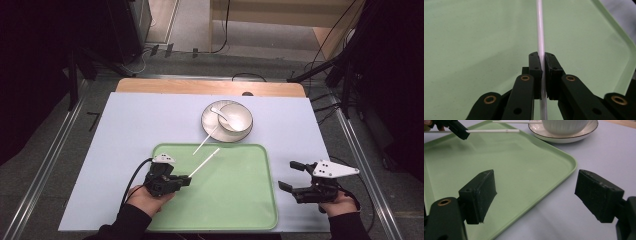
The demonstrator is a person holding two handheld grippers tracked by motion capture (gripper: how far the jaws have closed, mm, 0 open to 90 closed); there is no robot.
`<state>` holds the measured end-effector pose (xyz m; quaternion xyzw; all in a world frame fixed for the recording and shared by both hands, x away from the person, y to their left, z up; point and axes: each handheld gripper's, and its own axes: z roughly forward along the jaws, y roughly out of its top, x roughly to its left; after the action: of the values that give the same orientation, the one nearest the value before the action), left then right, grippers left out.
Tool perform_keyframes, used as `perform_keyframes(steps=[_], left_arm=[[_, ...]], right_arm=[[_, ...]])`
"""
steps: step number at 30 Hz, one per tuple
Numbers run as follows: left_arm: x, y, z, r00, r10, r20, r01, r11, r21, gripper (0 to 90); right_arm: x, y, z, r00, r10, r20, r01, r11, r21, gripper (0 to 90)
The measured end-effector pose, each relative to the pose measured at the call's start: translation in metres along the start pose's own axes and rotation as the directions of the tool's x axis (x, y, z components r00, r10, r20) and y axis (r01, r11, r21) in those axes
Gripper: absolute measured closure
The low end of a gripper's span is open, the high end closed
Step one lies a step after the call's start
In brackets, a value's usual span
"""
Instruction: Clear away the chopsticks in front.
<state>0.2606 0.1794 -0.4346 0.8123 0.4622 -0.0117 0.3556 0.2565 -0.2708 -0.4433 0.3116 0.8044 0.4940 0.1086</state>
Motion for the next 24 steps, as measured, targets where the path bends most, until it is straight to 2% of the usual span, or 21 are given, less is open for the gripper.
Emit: perform_keyframes(steps=[4,8,9,11,16,24], left_arm=[[0.002,0.000,0.008,1.0000,0.000,-0.006,0.000,0.9998,0.020,85.7],[0.006,-0.001,0.013,0.9988,0.012,-0.047,-0.011,0.9998,0.019,85.6],[0.007,-0.001,0.014,0.9980,0.028,-0.057,-0.026,0.9994,0.023,85.5],[0.010,-0.002,0.017,0.9975,0.029,-0.064,-0.026,0.9988,0.040,85.3],[0.014,-0.003,0.018,0.9986,0.010,-0.052,-0.008,0.9994,0.035,84.4],[0.013,-0.003,0.017,0.9997,0.006,-0.025,-0.005,0.9993,0.038,74.4]], right_arm=[[0.000,0.000,0.000,1.0000,0.000,-0.001,0.000,1.000,0.000,17.6],[0.000,0.000,0.000,1.0000,0.001,-0.004,-0.001,1.000,0.001,17.6],[0.000,0.000,0.000,1.0000,0.001,-0.004,-0.001,1.000,0.001,17.6],[0.000,0.000,0.000,1.0000,0.000,-0.005,0.000,1.000,0.001,17.6],[0.000,0.000,0.000,1.0000,0.001,-0.004,-0.001,1.000,0.002,17.6],[0.000,0.000,0.000,1.0000,0.000,-0.003,0.000,1.000,0.002,17.7]])
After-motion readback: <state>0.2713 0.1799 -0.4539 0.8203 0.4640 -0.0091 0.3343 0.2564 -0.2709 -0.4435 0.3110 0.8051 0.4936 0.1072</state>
